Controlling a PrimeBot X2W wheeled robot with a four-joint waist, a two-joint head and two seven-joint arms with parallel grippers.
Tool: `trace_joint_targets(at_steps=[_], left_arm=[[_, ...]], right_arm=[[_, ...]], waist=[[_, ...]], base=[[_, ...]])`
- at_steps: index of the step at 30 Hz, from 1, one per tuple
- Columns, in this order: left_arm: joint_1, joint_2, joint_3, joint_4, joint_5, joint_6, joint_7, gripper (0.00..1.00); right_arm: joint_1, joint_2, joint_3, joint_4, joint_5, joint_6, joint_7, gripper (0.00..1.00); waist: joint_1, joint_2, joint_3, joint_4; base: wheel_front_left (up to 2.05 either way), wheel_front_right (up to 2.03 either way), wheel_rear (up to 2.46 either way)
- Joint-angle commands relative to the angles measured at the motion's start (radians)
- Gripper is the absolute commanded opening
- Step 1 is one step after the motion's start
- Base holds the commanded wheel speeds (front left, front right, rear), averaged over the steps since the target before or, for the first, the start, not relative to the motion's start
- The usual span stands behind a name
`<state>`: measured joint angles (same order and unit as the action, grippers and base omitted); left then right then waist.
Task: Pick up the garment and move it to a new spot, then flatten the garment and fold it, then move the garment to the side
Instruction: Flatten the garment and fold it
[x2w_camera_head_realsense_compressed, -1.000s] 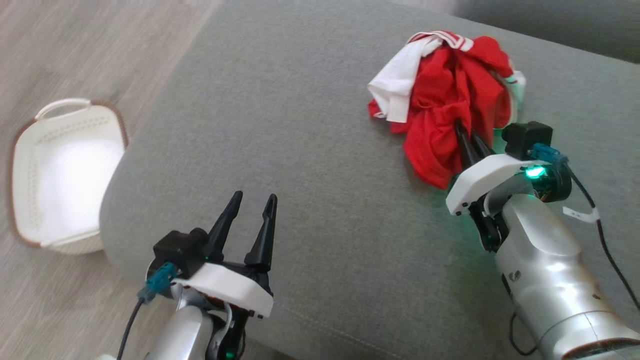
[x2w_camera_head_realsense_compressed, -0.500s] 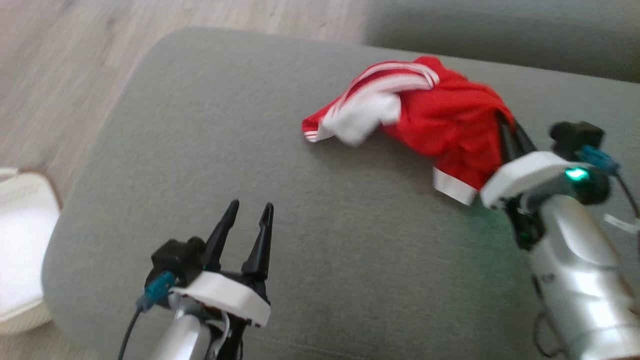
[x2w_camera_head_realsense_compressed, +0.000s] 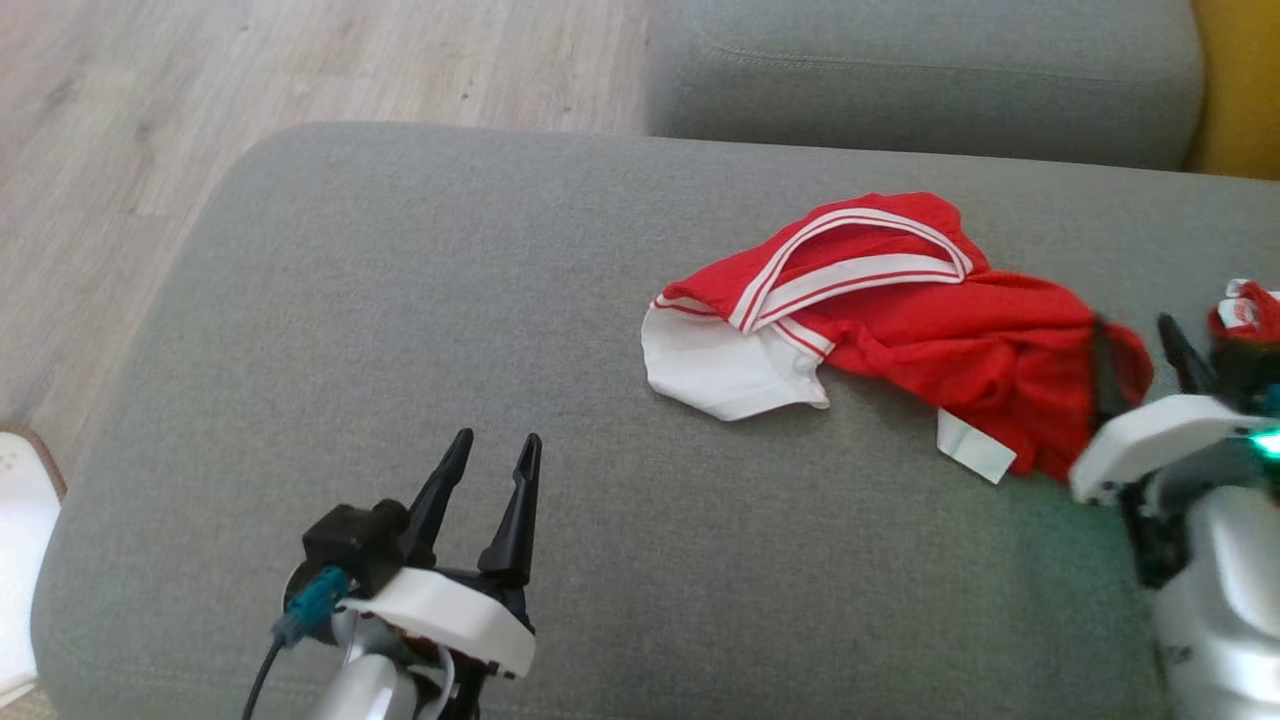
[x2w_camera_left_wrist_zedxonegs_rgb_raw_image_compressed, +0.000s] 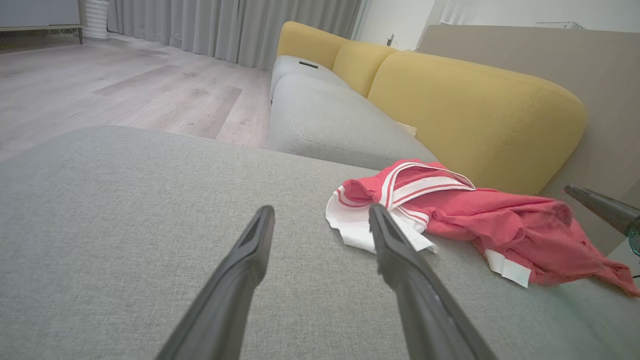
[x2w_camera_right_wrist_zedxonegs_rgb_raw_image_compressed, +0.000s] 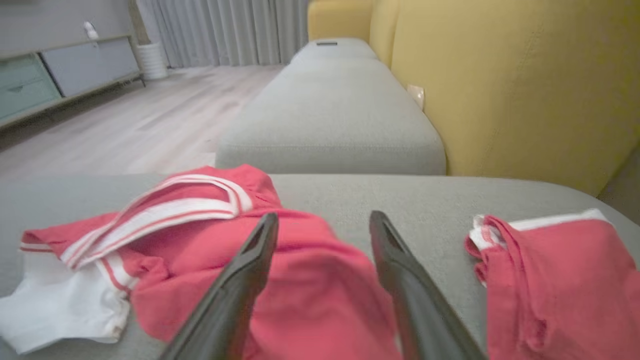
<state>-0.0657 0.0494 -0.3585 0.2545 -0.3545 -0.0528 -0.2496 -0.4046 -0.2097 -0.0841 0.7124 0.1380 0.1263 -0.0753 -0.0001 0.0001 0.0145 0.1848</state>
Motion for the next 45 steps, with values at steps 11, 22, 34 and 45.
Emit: trace_joint_targets(at_steps=[11, 22, 34, 45], left_arm=[[-0.016, 0.001, 0.061, -0.036, 0.016, -0.004, -0.012, 1.00], [0.012, 0.001, 0.048, -0.050, 0.012, -0.008, -0.012, 1.00], [-0.061, 0.001, 0.006, -0.038, 0.006, -0.012, -0.012, 1.00], [-0.104, 0.001, -0.018, -0.018, -0.016, -0.014, -0.012, 1.00]], right_arm=[[0.177, 0.132, 0.163, -0.354, 0.011, 0.004, -0.095, 1.00], [0.368, 0.159, 0.203, -0.524, 0.096, 0.004, -0.121, 1.00], [0.122, 0.133, 0.230, -0.352, -0.018, 0.004, 0.052, 1.00], [-0.096, 0.088, 0.463, -0.044, 0.106, 0.004, 0.124, 1.00]], waist=[[0.0001, -0.0001, -0.034, -0.051], [0.0001, -0.0001, -0.030, -0.080], [0.0001, -0.0001, 0.099, 0.021], [0.0001, -0.0001, 0.160, 0.144]], base=[[0.00, 0.00, 0.00], [0.00, 0.00, 0.00], [0.00, 0.00, 0.00], [0.00, 0.00, 0.00]])
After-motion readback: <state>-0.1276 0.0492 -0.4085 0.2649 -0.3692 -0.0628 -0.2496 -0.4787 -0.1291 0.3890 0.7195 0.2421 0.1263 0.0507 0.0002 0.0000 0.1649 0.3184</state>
